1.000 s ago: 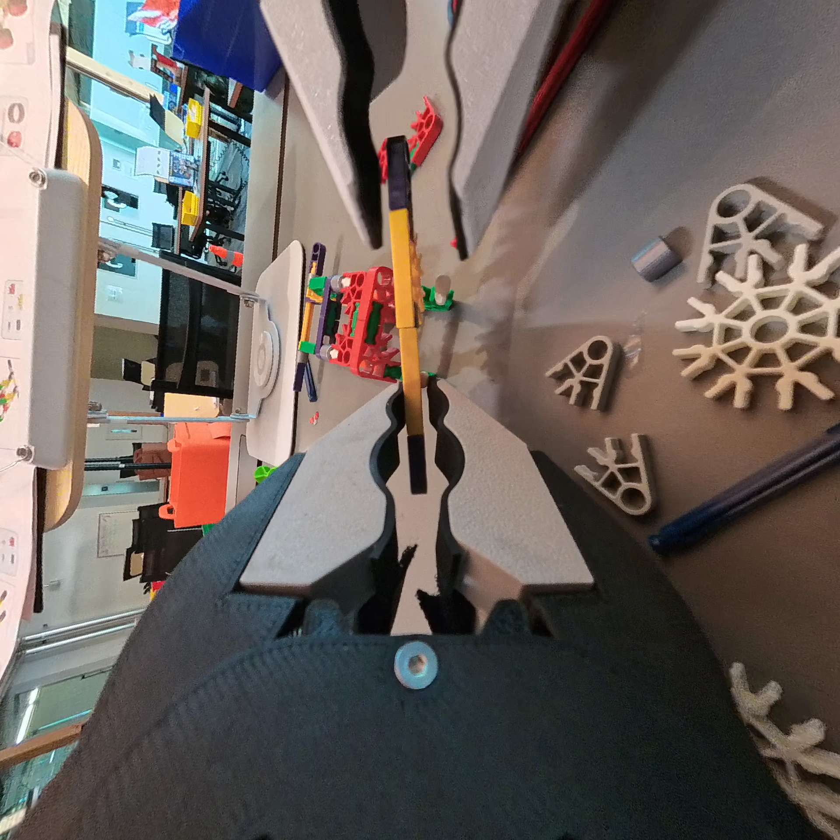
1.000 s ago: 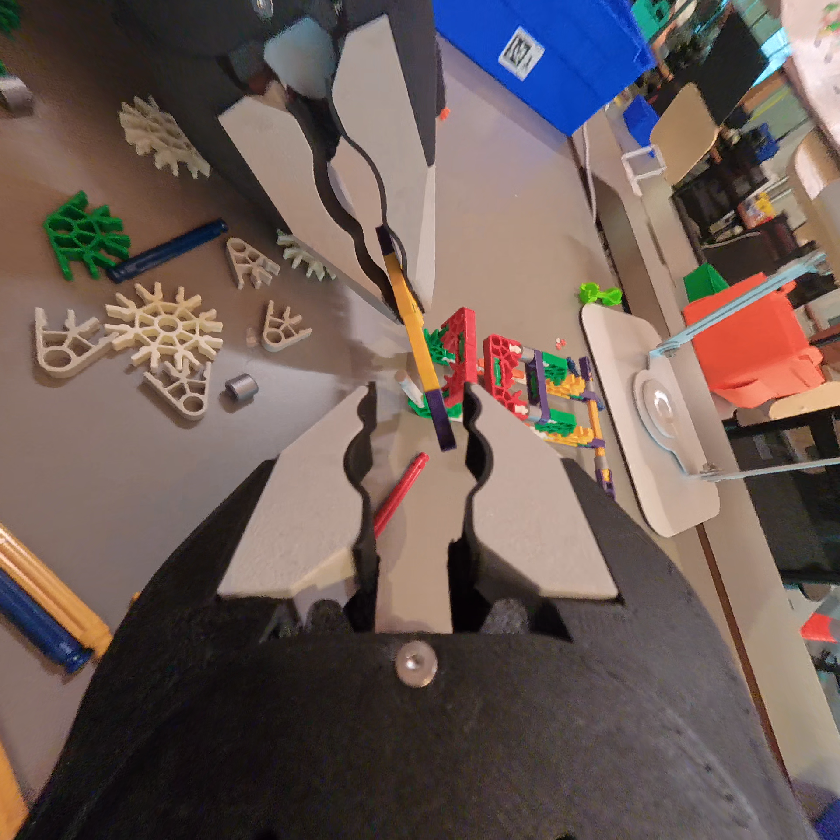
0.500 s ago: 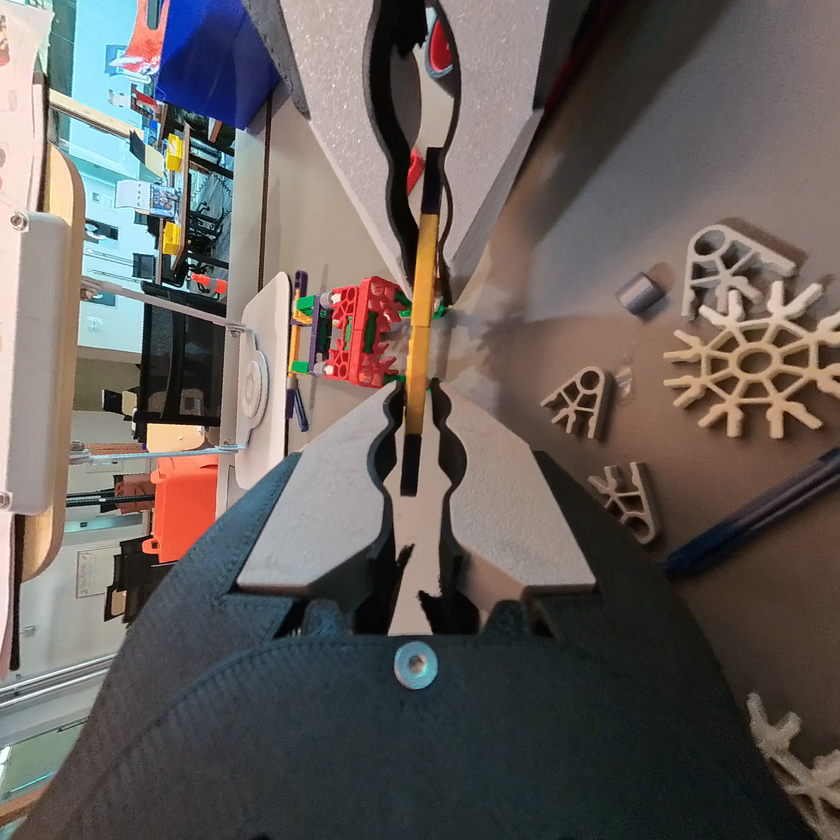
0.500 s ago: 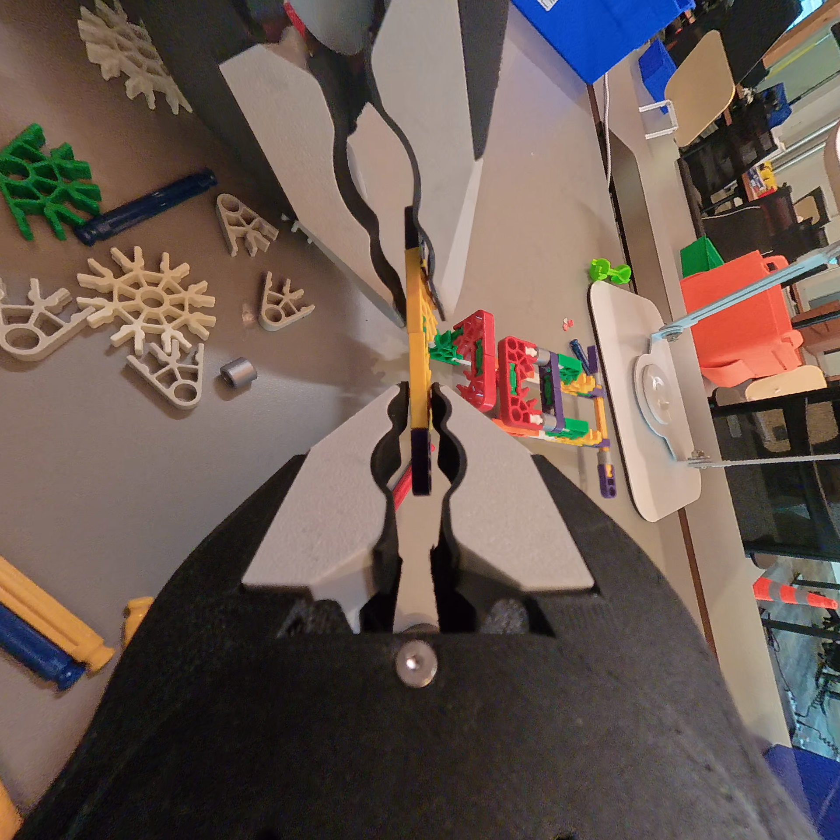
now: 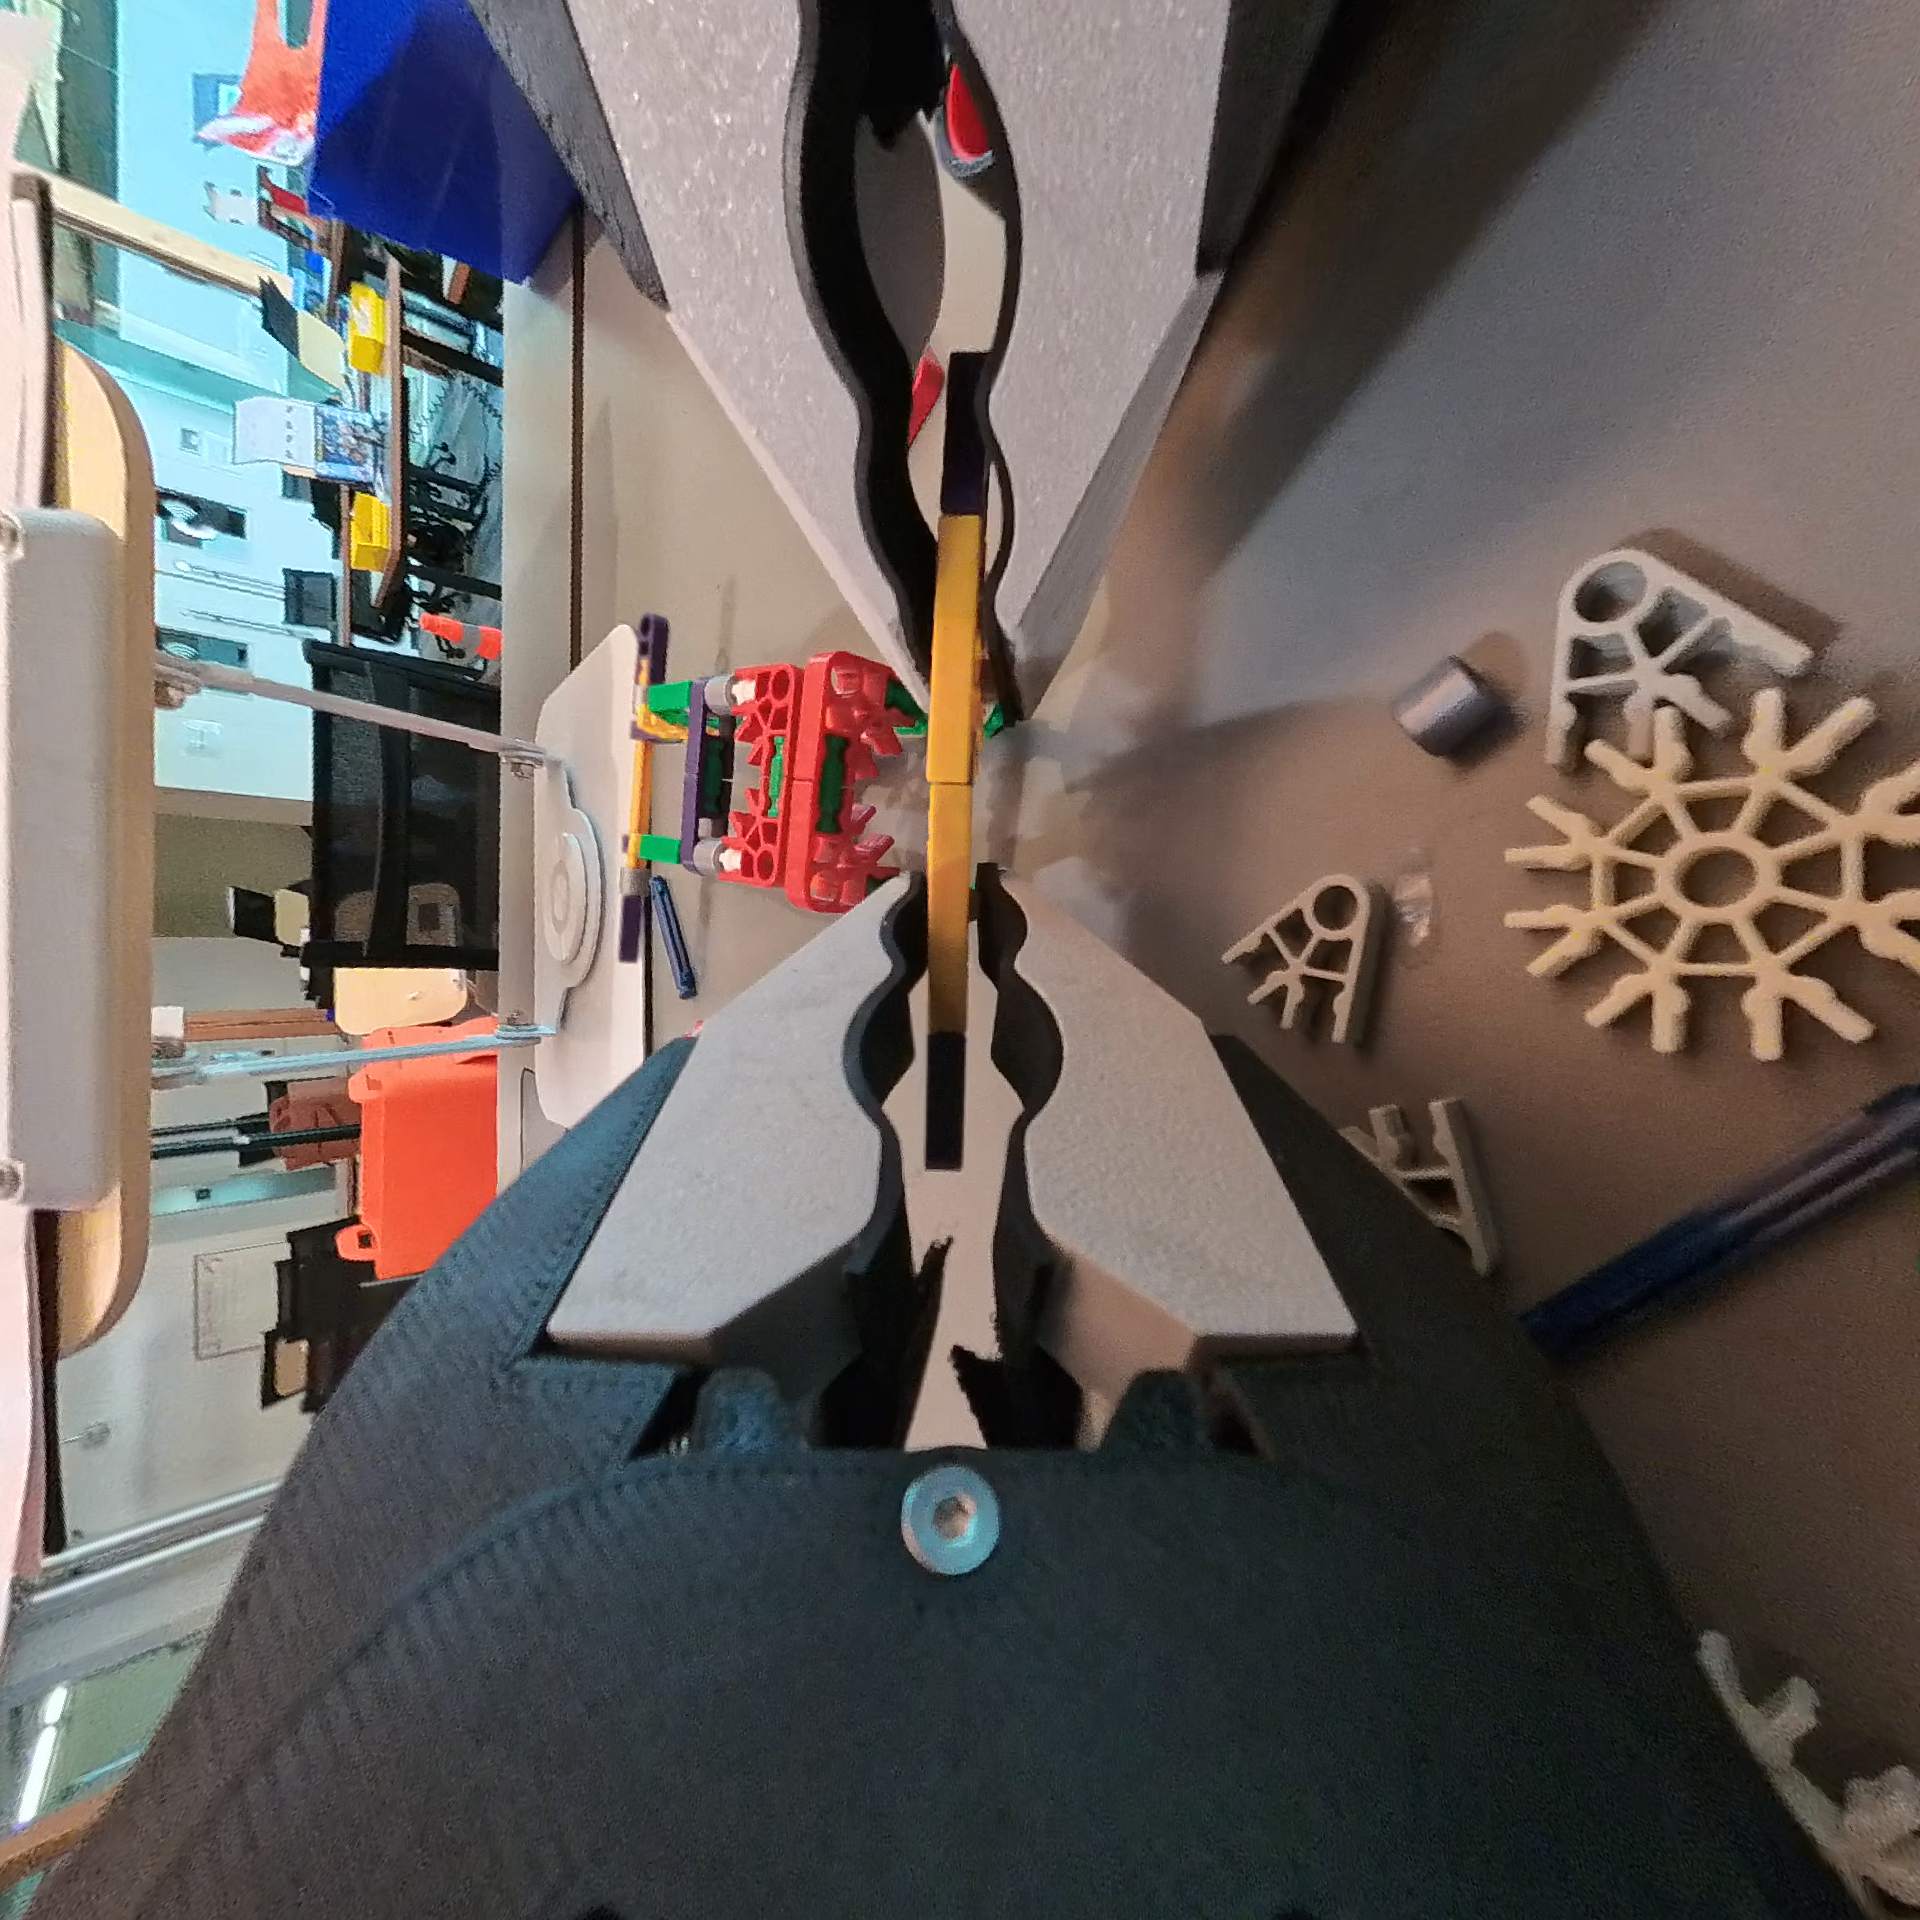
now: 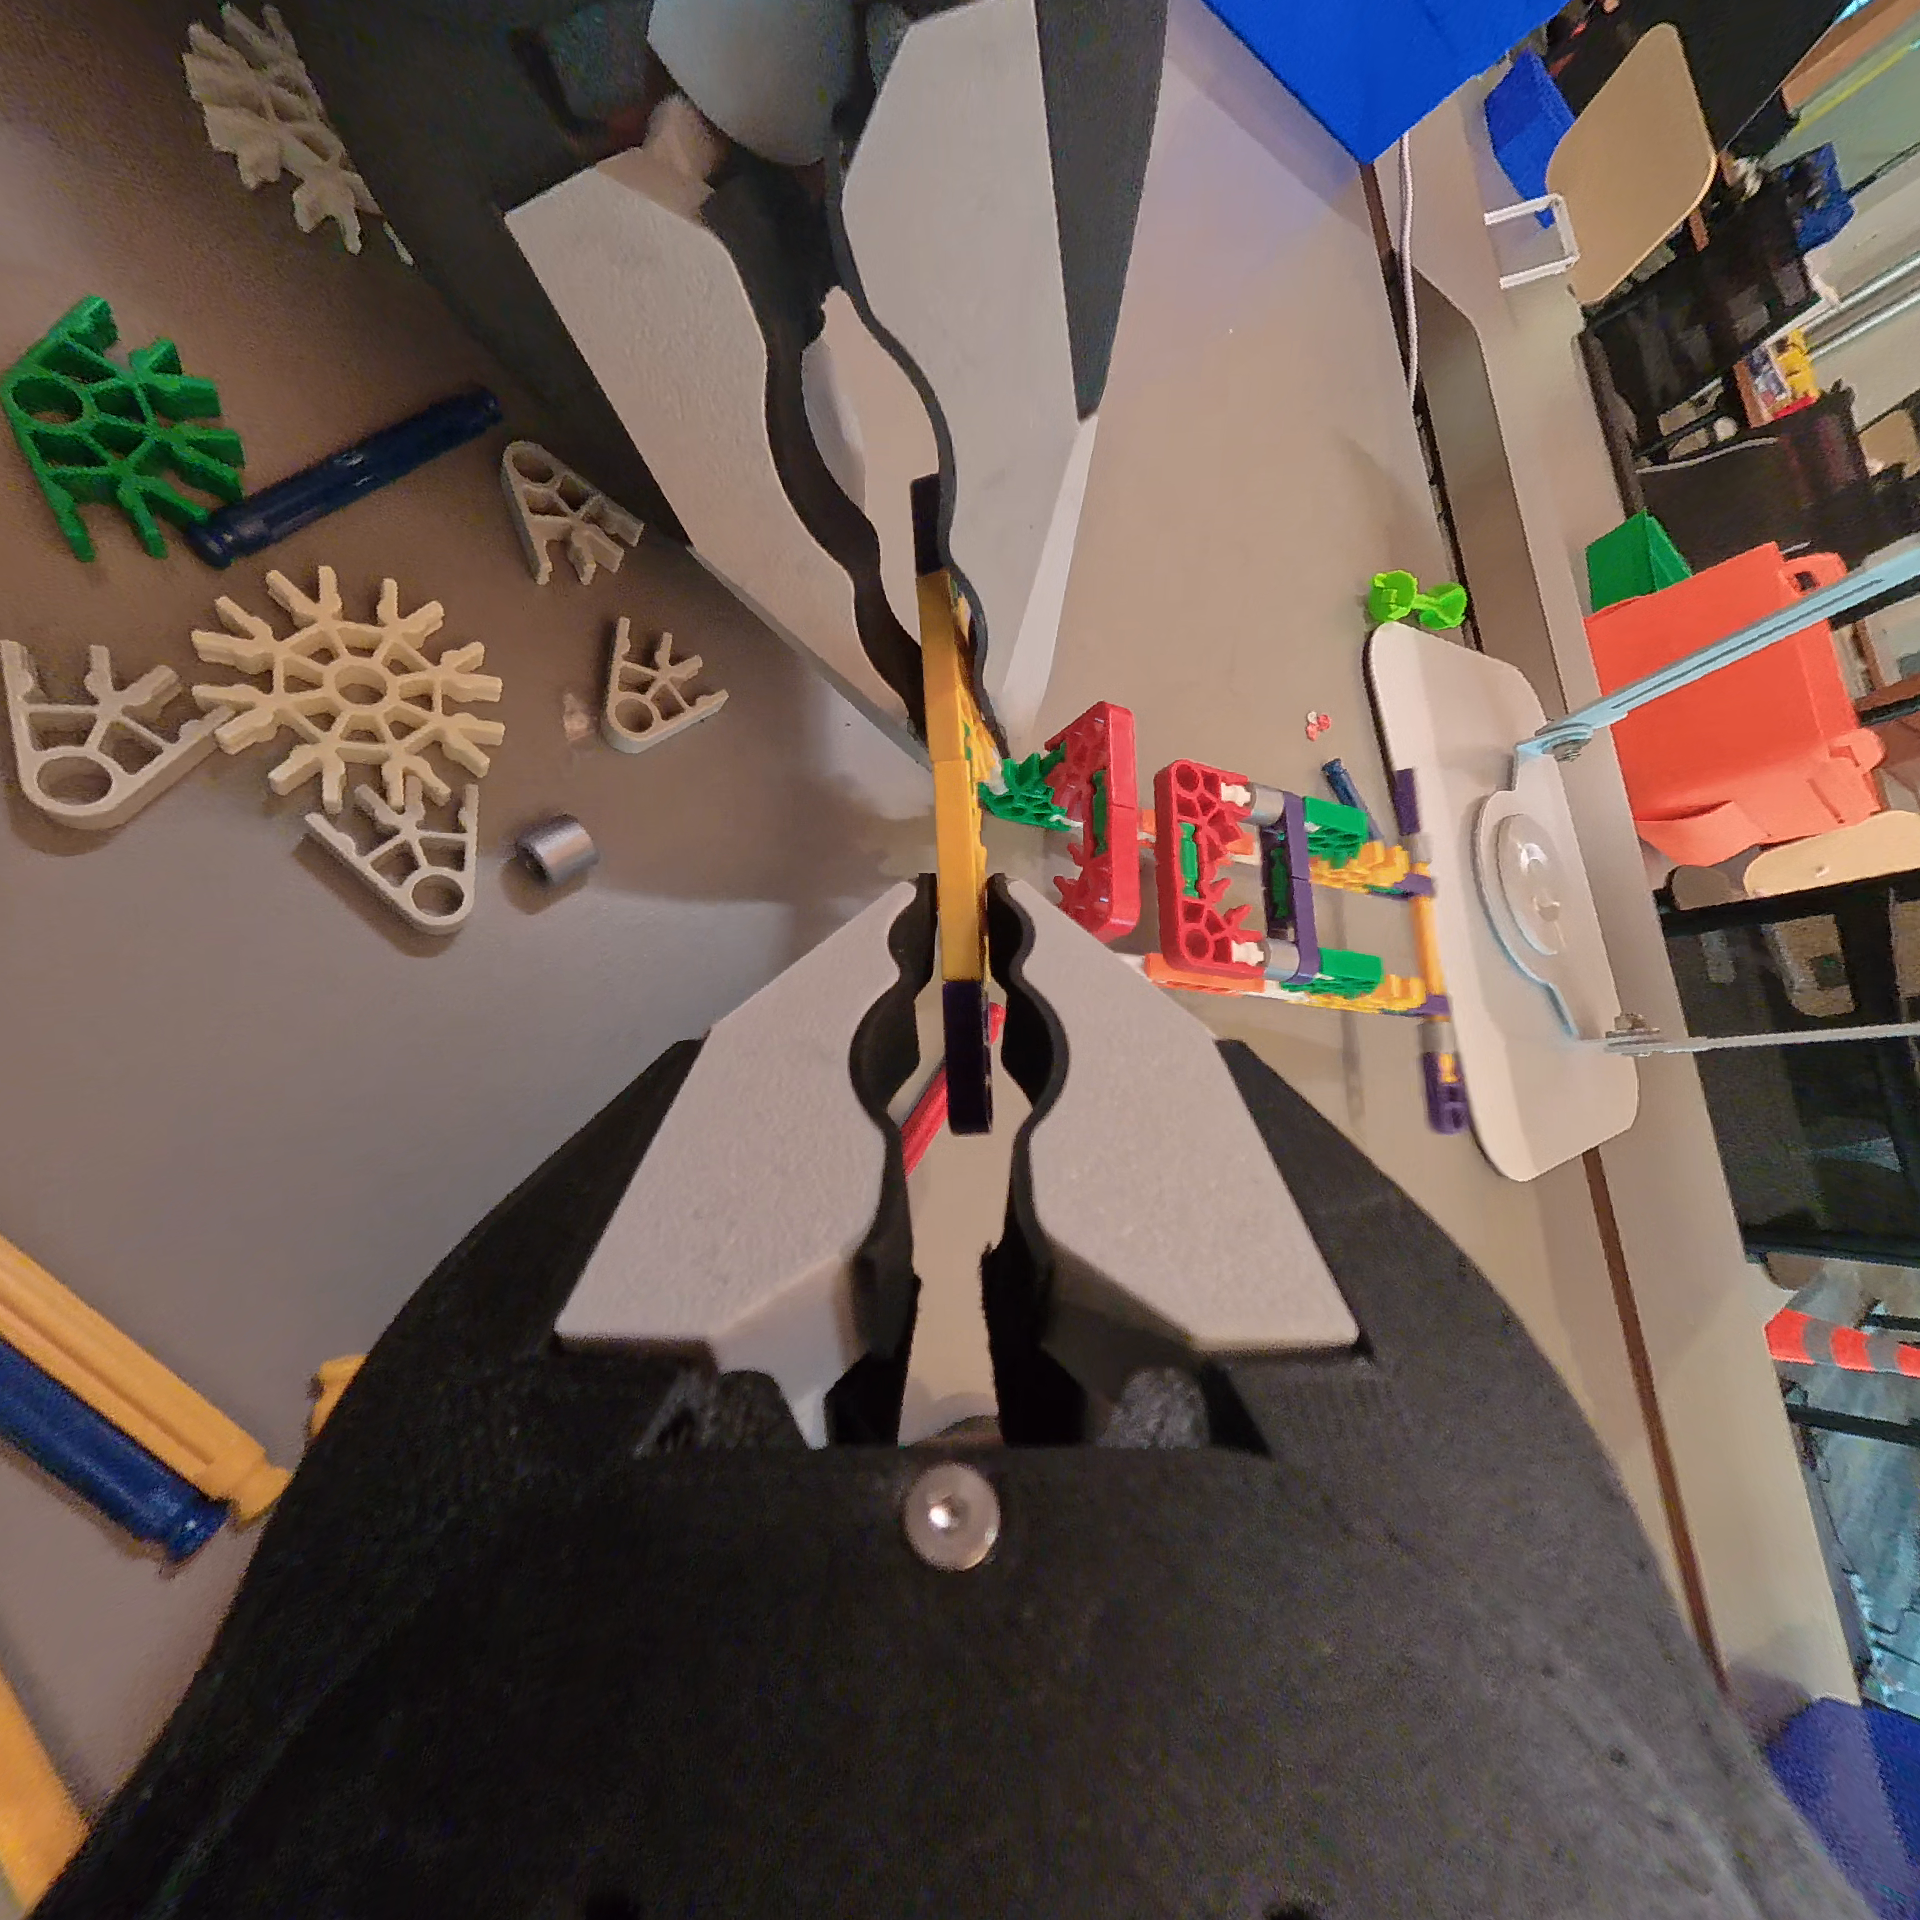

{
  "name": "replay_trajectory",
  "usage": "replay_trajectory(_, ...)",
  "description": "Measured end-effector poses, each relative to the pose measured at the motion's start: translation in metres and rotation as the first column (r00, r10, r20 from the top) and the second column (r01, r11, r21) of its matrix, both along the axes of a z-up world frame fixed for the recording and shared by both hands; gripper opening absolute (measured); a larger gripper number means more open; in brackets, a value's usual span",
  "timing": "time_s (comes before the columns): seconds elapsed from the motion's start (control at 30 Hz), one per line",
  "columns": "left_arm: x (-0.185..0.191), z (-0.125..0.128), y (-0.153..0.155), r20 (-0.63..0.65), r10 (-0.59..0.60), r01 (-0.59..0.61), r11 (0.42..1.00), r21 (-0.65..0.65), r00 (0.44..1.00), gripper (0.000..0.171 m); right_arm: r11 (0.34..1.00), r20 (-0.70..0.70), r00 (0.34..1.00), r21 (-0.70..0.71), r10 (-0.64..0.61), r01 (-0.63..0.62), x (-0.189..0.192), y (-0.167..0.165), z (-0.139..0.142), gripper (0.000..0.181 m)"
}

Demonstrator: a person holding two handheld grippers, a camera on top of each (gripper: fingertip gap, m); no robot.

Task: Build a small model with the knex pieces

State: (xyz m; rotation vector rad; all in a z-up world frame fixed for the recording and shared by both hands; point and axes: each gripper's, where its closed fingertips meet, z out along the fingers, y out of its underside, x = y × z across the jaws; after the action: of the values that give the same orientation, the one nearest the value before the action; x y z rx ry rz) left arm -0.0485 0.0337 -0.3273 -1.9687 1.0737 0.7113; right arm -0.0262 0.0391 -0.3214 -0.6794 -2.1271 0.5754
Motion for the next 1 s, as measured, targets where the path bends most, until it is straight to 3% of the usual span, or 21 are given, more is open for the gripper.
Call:
replay_trajectory(0.1, 0.0, -0.001, 0.001, -0.015, -0.002, 0.002, 1.0, -0.015, 1.0, 0.005, 0.999, 0.014, 1.0, -0.049, -0.01, 0.011, 0.0, 0.002, 0.002, 0.008)
replay_trajectory(0.17, 0.0, 0.0, 0.001, 0.012, 0.002, -0.002, 1.0, -0.029, 1.0, 0.005, 0.996, 0.018, 1.0, -0.089, -0.002, 0.003, 0.003, 0.001, 0.004, 0.025)
replay_trajectory(0.23, -0.001, 0.001, 0.001, 0.012, 0.004, -0.004, 0.999, -0.036, 1.0, 0.005, 0.997, 0.029, 0.999, -0.074, -0.015, 0.017, 0.006, 0.006, 0.002, 0.025)
replay_trajectory(0.43, 0.006, 0.001, 0.003, 0.008, -0.008, 0.008, 0.999, -0.05, 1.0, 0.005, 1.0, -0.019, 1.0, 0.029, -0.001, 0.002, 0.005, 0.005, 0.003, 0.009)
replay_trajectory(0.6, 0.007, 0.002, 0.004, 0.01, -0.01, 0.011, 0.997, -0.077, 1.0, 0.006, 0.998, -0.031, 1.0, 0.065, 0.004, -0.002, 0.007, 0.006, 0.001, 0.007)
replay_trajectory(1.0, 0.014, 0.006, 0.003, 0.09, -0.02, 0.03, 0.993, -0.115, 0.996, 0.005, 0.999, 0.072, 0.997, -0.024, 0.023, -0.021, 0.012, 0.004, 0.006, 0.005)
